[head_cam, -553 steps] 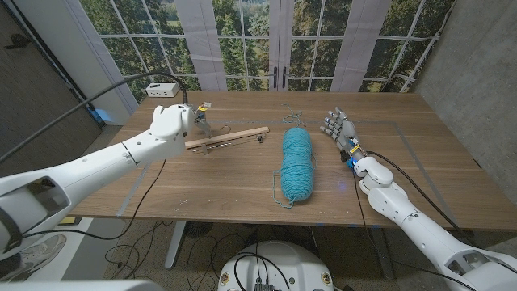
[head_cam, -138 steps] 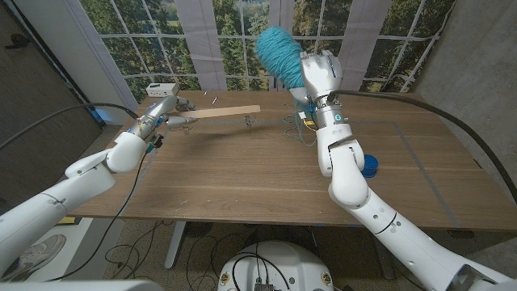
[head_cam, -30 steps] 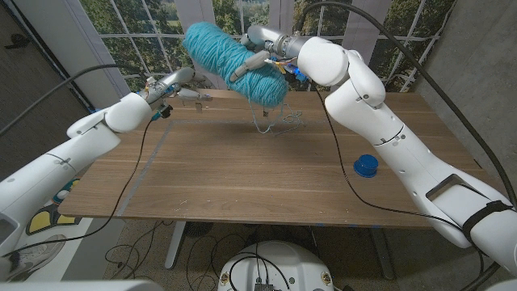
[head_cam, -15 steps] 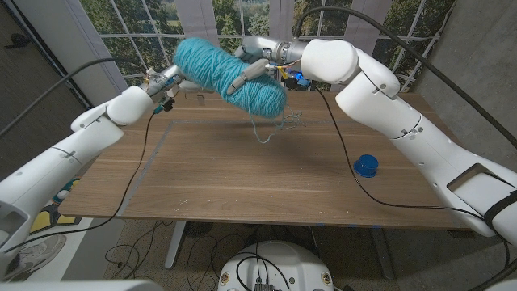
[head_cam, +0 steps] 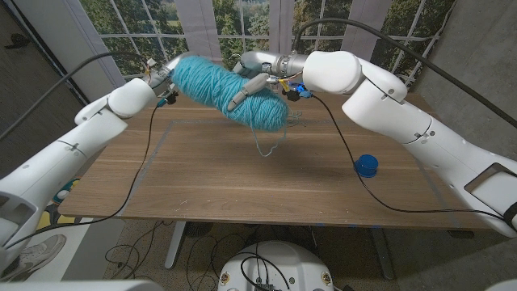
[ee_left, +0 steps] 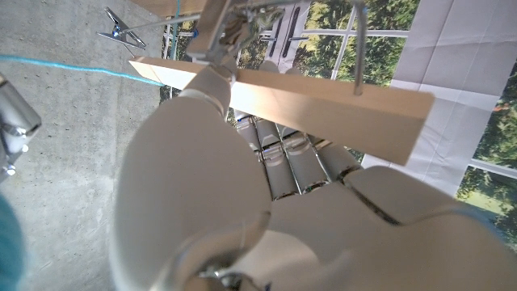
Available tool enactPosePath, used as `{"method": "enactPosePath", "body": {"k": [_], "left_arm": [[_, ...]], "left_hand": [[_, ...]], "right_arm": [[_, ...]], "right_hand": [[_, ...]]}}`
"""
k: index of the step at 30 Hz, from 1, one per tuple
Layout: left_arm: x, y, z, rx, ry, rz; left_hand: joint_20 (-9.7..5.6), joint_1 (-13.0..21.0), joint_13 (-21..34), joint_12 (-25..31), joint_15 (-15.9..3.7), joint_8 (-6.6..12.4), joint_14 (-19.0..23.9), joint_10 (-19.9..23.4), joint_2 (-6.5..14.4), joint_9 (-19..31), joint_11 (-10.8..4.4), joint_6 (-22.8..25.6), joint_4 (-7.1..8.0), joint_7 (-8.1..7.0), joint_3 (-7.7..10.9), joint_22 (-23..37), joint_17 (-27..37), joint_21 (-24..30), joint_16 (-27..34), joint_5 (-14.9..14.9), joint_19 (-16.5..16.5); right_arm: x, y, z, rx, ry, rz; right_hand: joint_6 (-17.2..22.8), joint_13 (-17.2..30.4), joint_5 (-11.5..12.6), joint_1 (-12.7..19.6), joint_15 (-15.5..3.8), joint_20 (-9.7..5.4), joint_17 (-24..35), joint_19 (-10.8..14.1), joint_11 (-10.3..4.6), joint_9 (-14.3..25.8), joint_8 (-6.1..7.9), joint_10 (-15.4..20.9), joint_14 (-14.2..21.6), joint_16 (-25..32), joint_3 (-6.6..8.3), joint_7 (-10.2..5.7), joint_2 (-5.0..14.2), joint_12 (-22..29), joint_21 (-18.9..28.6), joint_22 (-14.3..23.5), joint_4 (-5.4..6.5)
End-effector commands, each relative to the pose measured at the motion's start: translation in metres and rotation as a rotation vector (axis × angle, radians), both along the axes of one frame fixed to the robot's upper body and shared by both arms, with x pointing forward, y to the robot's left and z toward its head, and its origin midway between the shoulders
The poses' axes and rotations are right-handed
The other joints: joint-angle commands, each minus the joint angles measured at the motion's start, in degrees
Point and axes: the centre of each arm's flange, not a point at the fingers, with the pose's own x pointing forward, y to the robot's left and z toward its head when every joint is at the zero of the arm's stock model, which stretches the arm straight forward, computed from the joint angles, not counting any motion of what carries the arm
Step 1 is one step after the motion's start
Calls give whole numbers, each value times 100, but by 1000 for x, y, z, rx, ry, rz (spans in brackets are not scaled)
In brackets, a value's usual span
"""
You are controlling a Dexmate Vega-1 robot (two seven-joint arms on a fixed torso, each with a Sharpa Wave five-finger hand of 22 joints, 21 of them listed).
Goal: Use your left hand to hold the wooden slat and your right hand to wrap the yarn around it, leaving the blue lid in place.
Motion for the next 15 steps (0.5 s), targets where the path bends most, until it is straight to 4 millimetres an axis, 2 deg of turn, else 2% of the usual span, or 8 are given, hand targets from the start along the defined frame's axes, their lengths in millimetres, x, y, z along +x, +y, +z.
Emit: {"method": "enactPosePath", "body": {"k": [1,6,15], "left_arm": [[-12,-4,11,-25,-10,-39],[-14,-5,12,-28,0,-54],[-18,-8,18,-32,3,-70]], "left_hand": [[-466,301,-29,-21,-1018,103,606,358,486,559,-368,684,66,-480,41,10,20,45,-11,19,-43],[-464,305,-58,-44,-1019,114,617,401,492,542,-341,754,63,-458,44,10,27,56,-26,21,-49],[-460,314,-56,-48,-1018,111,658,461,502,519,-319,803,58,-430,50,11,38,73,-32,22,-54]], "right_arm": [[3,7,-22,-107,-12,-83],[3,13,-31,-148,-39,-122],[3,19,-44,-217,-116,-223]], "right_hand": [[1318,23,43,1727,-560,-492,43,-61,-433,0,-10,549,-83,34,-25,-998,1691,-37,61,-3,-5],[1342,34,48,1736,-557,-437,80,-103,-389,-16,-26,544,-106,29,-51,-990,1705,-56,82,-13,4],[1496,-1,72,1830,-554,-339,128,-337,-295,-64,-36,585,-262,-57,-96,-943,1686,-116,73,-39,-32]]}}
